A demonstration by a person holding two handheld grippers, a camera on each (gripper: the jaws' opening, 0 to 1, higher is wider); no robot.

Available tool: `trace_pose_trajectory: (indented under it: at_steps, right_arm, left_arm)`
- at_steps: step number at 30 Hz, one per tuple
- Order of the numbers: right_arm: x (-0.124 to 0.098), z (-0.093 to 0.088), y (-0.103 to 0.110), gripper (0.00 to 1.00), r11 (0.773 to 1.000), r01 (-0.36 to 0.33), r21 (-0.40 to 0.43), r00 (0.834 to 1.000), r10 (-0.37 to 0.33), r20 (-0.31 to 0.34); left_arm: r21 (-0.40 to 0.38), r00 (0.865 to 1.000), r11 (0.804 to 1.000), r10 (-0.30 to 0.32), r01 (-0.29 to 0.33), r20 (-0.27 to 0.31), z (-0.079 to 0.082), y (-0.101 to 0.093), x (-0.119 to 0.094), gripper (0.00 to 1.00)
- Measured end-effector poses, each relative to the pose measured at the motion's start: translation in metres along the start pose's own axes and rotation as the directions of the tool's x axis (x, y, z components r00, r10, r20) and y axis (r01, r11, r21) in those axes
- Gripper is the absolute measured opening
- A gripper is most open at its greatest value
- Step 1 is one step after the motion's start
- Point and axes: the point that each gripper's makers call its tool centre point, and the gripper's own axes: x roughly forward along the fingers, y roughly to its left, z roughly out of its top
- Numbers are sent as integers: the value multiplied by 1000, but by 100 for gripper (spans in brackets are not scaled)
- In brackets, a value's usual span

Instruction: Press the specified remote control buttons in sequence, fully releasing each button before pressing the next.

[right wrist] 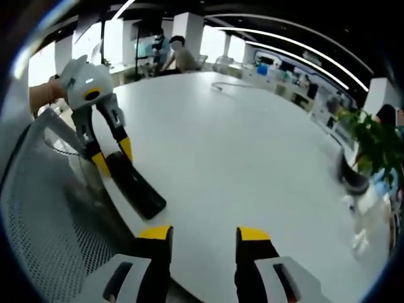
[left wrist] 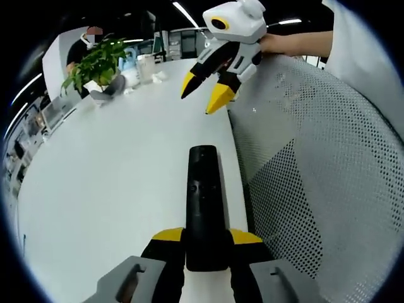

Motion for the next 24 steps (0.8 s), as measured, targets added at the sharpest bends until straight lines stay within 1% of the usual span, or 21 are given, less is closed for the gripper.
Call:
trace_pose_trajectory:
  at_steps: [6,8,9,10,11,12,13,17,22,24]
  right_arm:
    - [1,-3,4,32,1000,-24,-11,1000,24,-16]
    - [2,-3,5,31,1000,-30,-7,999,30,-16]
    - [2,-3,6,30,999,-36,-5,999,36,-18]
    - [2,-4,7,29,999,-40,-5,999,40,-20]
    - [2,-4,8,28,999,-48,-7,999,47,-25]
    - [2,-5,9,27,999,-51,-9,998,51,-27]
    - [4,-7,12,27,997,-68,-21,997,67,-41]
    - [6,-10,20,24,994,-97,-56,993,93,-69]
    - [7,-15,26,21,989,-135,-67,987,128,-98]
    - [8,-20,30,18,984,-165,-62,980,156,-125]
  left_arm:
    - [-5,1000,1000,10,-10,-5,0,-2,0,25]
    - [-8,1000,1000,12,-11,14,-1,-3,0,25]
    - [-31,998,999,18,-17,55,1,-3,1,25]
    - [-27,997,999,28,-26,78,1,-2,0,25]
    - [-58,993,998,40,-34,110,1,-2,0,25]
    - [-58,993,998,40,-34,113,0,-2,0,25]
    - [-65,990,997,51,-43,132,0,-2,-1,25]
    - [-54,990,998,45,-38,134,2,-2,0,25]
    - [-48,987,998,44,-37,152,4,-2,1,25]
    - [-44,987,998,41,-35,157,4,-3,1,25]
